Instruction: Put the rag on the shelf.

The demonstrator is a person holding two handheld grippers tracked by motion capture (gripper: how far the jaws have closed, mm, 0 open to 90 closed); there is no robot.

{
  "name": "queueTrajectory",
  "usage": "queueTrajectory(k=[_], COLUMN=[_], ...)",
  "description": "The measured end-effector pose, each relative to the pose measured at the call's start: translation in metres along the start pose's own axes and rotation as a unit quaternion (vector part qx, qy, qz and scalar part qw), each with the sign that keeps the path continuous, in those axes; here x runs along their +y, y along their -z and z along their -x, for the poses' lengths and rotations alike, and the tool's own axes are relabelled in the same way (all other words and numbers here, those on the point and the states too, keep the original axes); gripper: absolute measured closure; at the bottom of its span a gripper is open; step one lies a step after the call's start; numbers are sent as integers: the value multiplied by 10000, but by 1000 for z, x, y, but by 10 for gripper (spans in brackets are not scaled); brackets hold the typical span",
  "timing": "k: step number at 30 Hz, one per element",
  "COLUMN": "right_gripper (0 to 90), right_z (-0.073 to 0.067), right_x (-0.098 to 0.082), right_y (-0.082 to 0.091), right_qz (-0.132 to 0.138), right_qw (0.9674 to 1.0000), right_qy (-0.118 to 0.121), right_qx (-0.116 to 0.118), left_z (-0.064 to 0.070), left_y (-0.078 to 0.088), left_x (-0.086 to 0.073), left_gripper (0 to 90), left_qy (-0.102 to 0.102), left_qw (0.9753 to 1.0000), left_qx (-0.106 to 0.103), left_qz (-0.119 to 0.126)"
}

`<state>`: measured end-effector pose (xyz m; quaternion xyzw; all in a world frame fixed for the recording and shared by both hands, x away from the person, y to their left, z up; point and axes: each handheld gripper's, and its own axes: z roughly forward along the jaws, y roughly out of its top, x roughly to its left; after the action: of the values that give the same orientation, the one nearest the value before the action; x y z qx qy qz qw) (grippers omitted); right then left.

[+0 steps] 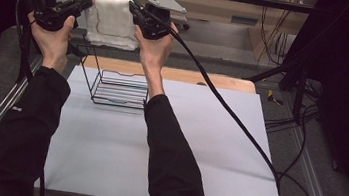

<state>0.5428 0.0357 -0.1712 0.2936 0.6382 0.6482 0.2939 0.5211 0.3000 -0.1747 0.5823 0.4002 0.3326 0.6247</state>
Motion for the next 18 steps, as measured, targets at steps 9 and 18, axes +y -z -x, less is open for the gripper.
queueTrajectory(k=[9,18], right_gripper=[842,842], right_z=[-4,-11], right_x=[-9,-16], right_y=[1,1], right_qz=[-138,-335], right_qw=[9999,9994], right_qy=[60,118], right_qx=[40,40], left_z=[-4,-7], left_y=[7,13], left_x=[-14,-27], left_gripper=[803,803], left_qy=[-34,6], left_qw=[9999,9997], left_qx=[-46,-43], left_qz=[-144,-238])
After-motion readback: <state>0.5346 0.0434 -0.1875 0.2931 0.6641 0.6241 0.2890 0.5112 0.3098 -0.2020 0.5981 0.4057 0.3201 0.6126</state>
